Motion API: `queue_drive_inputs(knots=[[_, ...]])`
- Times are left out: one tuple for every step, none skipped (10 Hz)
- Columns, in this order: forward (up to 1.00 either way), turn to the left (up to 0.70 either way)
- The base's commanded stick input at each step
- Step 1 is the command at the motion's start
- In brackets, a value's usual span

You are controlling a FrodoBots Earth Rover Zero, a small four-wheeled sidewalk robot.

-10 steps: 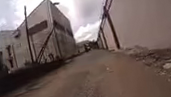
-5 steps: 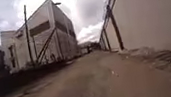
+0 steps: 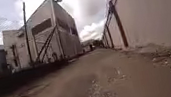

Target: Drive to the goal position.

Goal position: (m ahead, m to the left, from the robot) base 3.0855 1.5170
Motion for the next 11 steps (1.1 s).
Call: queue_drive_inputs(knots=[[0.6,0.15],[0.6,0.15],[0.6,0.15],[0.6,0.15],[0.6,0.15],[0.6,0.15],[0.6,0.15],[0.6,0.15],[0.6,0.15],[0.6,0.15],[0.6,0.15]])
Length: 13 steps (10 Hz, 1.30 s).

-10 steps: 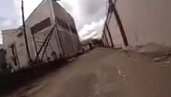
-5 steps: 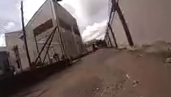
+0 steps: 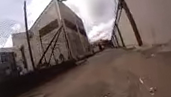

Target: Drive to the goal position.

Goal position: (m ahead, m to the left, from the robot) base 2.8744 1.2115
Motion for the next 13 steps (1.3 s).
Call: queue_drive_inputs(knots=[[0.6,0.15],[0.6,0.15],[0.6,0.15],[0.6,0.15],[0.6,0.15],[0.6,0.15],[0.6,0.15],[0.6,0.15],[0.6,0.15],[0.6,0.15],[0.6,0.15],[0.6,0.15],[0.6,0.15]])
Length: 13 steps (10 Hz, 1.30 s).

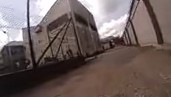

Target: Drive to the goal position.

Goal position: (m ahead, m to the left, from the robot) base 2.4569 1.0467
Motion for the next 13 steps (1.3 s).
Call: queue_drive_inputs(knots=[[0.6,0.15],[0.6,0.15],[0.6,0.15],[0.6,0.15],[0.6,0.15],[0.6,0.15],[0.6,0.15],[0.6,0.15],[0.6,0.15],[0.6,0.15],[0.6,0.15],[0.6,0.15],[0.6,0.15]])
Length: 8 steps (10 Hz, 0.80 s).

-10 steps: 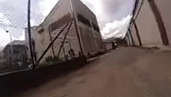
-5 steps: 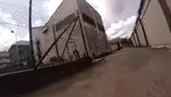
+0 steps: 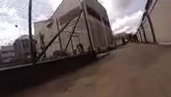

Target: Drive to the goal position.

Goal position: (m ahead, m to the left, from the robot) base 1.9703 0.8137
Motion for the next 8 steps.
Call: queue_drive_inputs(knots=[[0.6,0.15],[0.6,0.15],[0.6,0.15],[0.6,0.0],[0.6,0.0],[0.47,0.0],[0.3,0.0],[0.08,0.0]])
